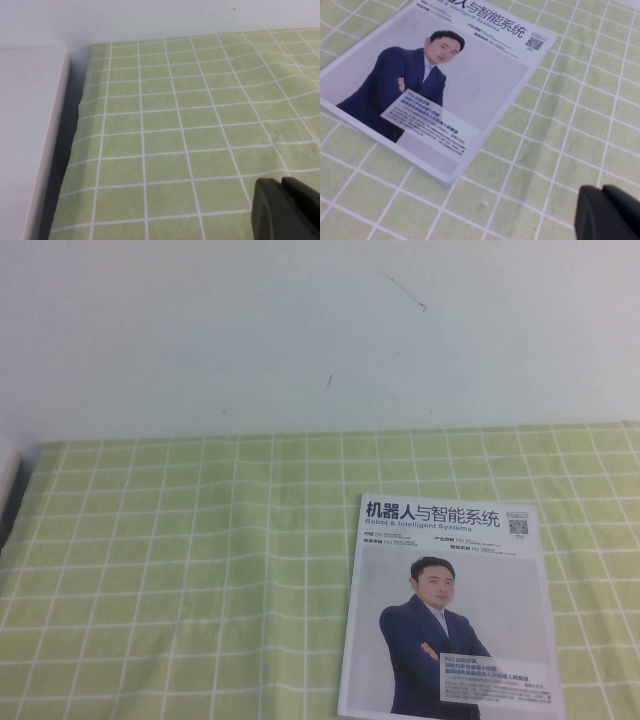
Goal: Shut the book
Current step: 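Close the open booklet and leave it lying on the table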
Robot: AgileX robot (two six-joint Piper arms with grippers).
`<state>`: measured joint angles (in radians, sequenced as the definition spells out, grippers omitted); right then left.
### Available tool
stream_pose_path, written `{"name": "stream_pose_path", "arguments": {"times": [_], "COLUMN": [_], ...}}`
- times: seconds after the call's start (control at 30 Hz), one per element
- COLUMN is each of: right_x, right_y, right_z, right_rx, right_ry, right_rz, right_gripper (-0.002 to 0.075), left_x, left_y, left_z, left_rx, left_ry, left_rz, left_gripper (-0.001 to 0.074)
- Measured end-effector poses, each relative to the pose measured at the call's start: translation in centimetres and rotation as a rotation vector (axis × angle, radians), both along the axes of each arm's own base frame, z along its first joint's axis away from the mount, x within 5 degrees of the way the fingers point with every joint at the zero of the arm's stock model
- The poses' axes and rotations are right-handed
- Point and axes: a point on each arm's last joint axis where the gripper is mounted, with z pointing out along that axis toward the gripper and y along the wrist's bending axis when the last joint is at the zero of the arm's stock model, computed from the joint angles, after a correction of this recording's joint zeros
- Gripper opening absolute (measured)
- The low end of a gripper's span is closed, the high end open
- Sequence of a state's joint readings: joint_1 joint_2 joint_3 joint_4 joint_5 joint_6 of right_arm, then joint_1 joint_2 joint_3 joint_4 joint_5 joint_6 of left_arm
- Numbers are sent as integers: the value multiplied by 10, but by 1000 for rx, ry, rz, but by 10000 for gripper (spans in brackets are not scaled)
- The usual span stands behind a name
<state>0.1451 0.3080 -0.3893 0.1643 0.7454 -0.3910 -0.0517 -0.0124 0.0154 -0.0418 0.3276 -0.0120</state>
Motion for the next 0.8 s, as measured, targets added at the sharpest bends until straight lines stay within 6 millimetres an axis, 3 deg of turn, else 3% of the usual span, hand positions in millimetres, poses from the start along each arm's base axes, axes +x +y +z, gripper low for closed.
{"name": "stream_pose_path", "arguments": {"times": [0.57,0.8], "right_x": [0,-10], "right_y": [0,-5], "right_z": [0,-7], "right_rx": [0,23], "right_ry": [-2,-158], "right_rz": [0,-61], "right_gripper": [-3,-3], "left_x": [0,0], "left_y": [0,0], "left_z": [0,0], "left_rx": [0,2], "left_ry": [0,-1], "left_rz": [0,0], "left_gripper": [-4,-4]}}
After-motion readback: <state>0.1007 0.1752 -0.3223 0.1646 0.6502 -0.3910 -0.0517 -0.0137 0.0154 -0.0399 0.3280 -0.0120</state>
